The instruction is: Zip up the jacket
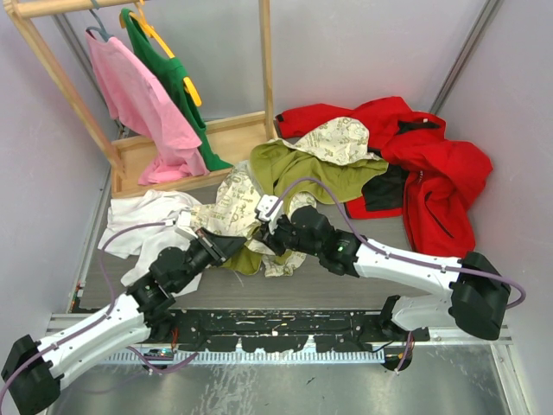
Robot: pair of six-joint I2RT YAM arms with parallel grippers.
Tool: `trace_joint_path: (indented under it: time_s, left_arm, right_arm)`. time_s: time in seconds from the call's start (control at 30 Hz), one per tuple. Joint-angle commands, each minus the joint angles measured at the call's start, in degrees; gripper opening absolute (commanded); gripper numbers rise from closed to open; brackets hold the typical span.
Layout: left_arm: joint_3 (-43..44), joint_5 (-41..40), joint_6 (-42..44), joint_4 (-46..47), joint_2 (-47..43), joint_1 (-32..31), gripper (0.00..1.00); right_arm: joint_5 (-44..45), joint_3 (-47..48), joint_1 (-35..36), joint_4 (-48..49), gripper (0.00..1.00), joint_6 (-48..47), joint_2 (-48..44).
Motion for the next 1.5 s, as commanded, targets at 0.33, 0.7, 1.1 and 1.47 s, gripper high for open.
trace_joint_path:
  time_s: [0.33, 0.7, 1.1, 1.47]
  left_arm:
    - [5.94, -1.69, 4.94, -26.81, -7.09, -0.03, 0.00]
    - [7.07, 7.22, 4.64, -6.63, 1.47, 0.03, 0.16]
    - [8.54, 7.71, 3.81, 15.82, 15.55, -0.01, 0.38]
    - [9.36, 6.97, 3.09, 23.37, 21.58, -0.03, 0.39]
  right_arm:
    - [6.57, 3.06, -10.11, -6.00, 0.01, 2.86, -5.93]
    - [-7.34, 3.19, -10.19, -3.19, 0.01, 5.41, -3.94]
    - [-13.04, 4.02, -10.12, -3.18, 0.01, 6.73, -5.26]
    - [-13.93, 5.39, -10.11, -5.86, 0.01, 6.56, -7.76]
